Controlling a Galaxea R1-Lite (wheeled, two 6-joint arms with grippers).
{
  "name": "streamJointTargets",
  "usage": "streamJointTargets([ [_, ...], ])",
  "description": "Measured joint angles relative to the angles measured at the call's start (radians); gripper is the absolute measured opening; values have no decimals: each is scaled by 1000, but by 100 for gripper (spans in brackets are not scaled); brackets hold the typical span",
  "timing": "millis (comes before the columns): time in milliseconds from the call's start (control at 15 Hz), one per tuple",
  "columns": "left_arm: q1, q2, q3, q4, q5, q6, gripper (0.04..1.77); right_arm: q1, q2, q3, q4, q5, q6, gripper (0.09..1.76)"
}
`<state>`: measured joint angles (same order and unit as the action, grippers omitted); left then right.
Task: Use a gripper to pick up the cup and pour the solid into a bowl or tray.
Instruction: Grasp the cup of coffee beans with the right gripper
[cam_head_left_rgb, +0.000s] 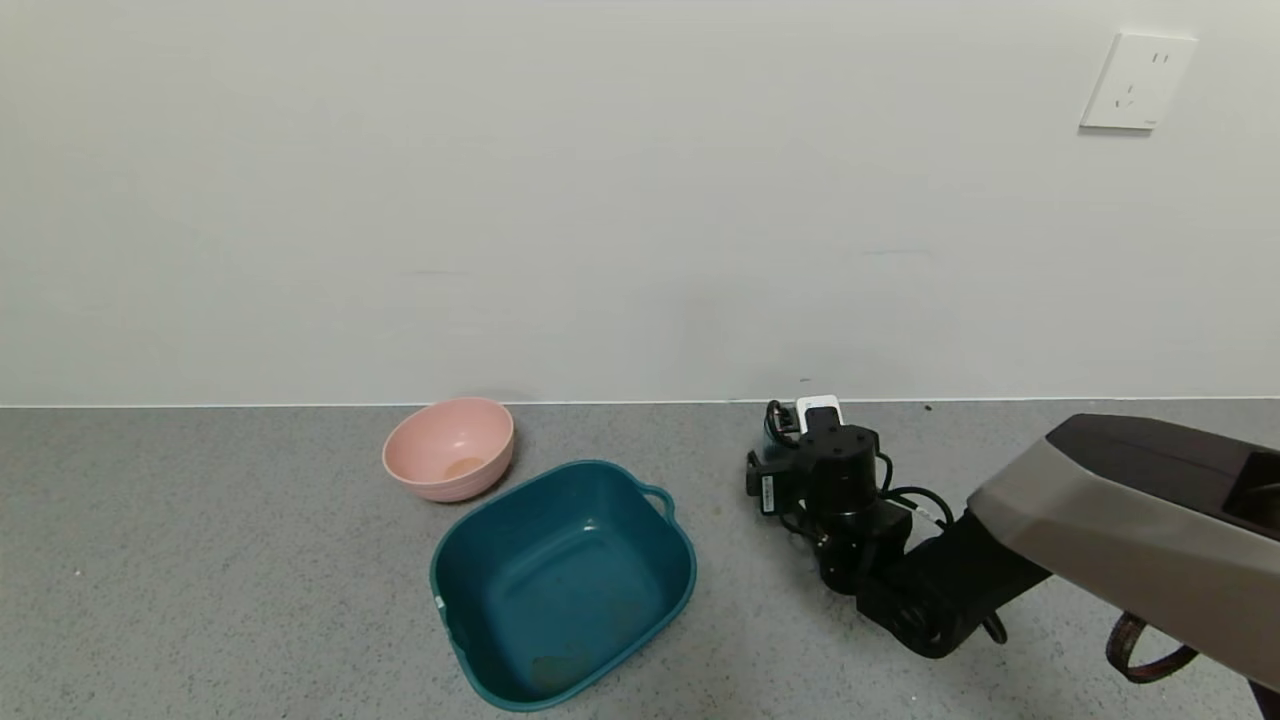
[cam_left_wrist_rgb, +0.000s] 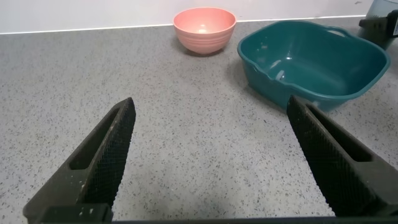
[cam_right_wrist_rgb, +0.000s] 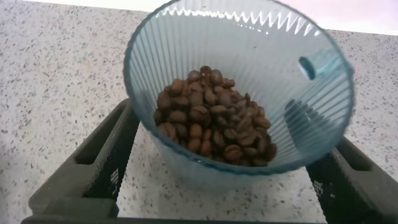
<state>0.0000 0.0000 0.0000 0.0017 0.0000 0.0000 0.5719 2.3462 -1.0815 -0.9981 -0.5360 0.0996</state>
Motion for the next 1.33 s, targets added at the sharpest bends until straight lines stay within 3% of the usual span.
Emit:
streamJointTargets([
  [933, 0, 0, 0, 0, 0, 0, 175, 15, 54, -5, -54, -9, -2, 171],
  [1067, 0, 0, 0, 0, 0, 0, 175, 13, 54, -4, -54, -7, -2, 142],
  [1333, 0, 0, 0, 0, 0, 0, 175, 5, 53, -1, -55, -7, -3, 133],
])
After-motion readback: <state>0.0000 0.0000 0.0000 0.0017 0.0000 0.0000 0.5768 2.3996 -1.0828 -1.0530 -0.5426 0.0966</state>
